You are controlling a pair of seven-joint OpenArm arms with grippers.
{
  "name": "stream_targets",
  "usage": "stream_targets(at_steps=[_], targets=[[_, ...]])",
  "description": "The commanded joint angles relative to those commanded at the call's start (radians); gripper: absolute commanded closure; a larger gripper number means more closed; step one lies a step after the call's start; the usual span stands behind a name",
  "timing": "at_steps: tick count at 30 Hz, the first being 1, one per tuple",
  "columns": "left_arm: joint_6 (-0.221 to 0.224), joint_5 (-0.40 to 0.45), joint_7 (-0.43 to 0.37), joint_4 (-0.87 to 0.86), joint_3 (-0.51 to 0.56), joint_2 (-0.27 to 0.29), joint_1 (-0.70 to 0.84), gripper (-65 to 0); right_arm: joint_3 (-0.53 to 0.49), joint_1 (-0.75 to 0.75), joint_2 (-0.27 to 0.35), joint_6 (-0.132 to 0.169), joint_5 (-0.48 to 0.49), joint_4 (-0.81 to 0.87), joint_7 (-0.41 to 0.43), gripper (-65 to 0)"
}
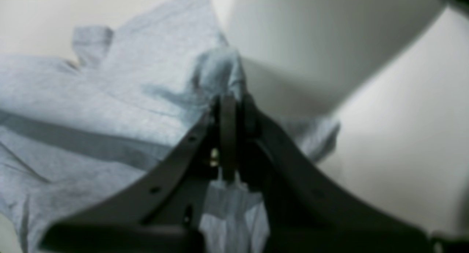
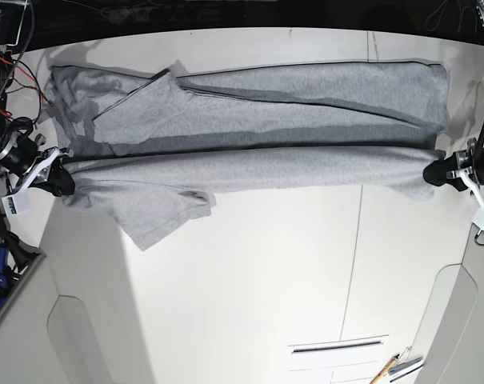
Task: Fold the T-shirt properly
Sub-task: 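Lift the hem-side edge and fold it over onto the first fold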
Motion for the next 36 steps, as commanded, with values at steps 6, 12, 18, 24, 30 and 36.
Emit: stream_targets(at_steps=[6,12,18,24,30,36], targets=[[0.0,0.158,-0.148,0.04,0.0,0.001,0.113,0.0,0.0,-0.062,-0.014,-0.004,0.002,-0.001,0.016,-12.1],[0.0,0.169,-0.15,0.04,0.0,0.009,0.122,0.0,0.046,-0.059,-0.015,-0.004,0.062,0.011,0.092,-34.3],[0.0,0.16,-0.15,0.04,0.0,0.009,0.124,0.0,0.085,0.051,-0.095,-0.008,0.006,0.023,0.092,-34.3],[0.0,0.147,-0.15,0.04,0.0,0.023,0.124,0.0,0.005,0.187,-0.156,-0.039,-0.164,-0.09,0.132,-34.3],[0.0,0.147,-0.15,0.04,0.0,0.023,0.124,0.0,-0.198,0.309,-0.157,-0.038,-0.246,-0.345,0.166,-34.3],[0.0,0.132,-0.149,0.04,0.0,0.023,0.124,0.0,-0.37,0.335,-0.163,-0.007,-0.186,-0.39,0.155,-34.3]])
